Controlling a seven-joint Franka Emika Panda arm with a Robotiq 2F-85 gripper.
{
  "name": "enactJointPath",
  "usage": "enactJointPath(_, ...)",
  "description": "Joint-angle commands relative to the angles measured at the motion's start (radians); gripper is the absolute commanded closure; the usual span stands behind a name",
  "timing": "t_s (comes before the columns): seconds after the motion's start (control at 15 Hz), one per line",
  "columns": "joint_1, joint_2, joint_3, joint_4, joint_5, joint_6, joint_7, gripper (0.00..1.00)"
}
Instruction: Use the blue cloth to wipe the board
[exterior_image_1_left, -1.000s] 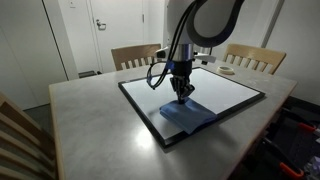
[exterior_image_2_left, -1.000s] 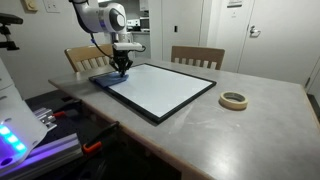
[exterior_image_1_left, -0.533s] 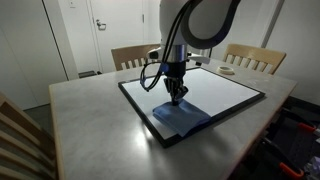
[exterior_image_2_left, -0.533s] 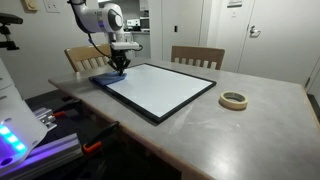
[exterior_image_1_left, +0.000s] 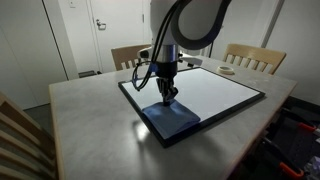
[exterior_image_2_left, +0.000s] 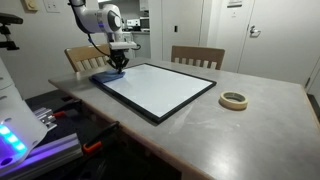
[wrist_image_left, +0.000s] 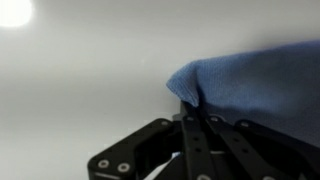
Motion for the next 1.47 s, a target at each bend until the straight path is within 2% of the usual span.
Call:
enactJointPath(0.0, -0.005, 0.073, -0.001, 0.052, -0.036, 0.024, 0.023, 0.99)
enactJointPath(0.2, -0.003, 0.087, -0.001, 0.069, -0.045, 0.025, 0.016, 0.99)
enactJointPath(0.73, -0.047, 0.143, 0.004, 0.18, -0.044, -0.033, -0.102, 0.99)
enactJointPath(1.4, -0.125, 0.24, -0.008, 0.389, -0.022, -0.146, -0.293, 0.99)
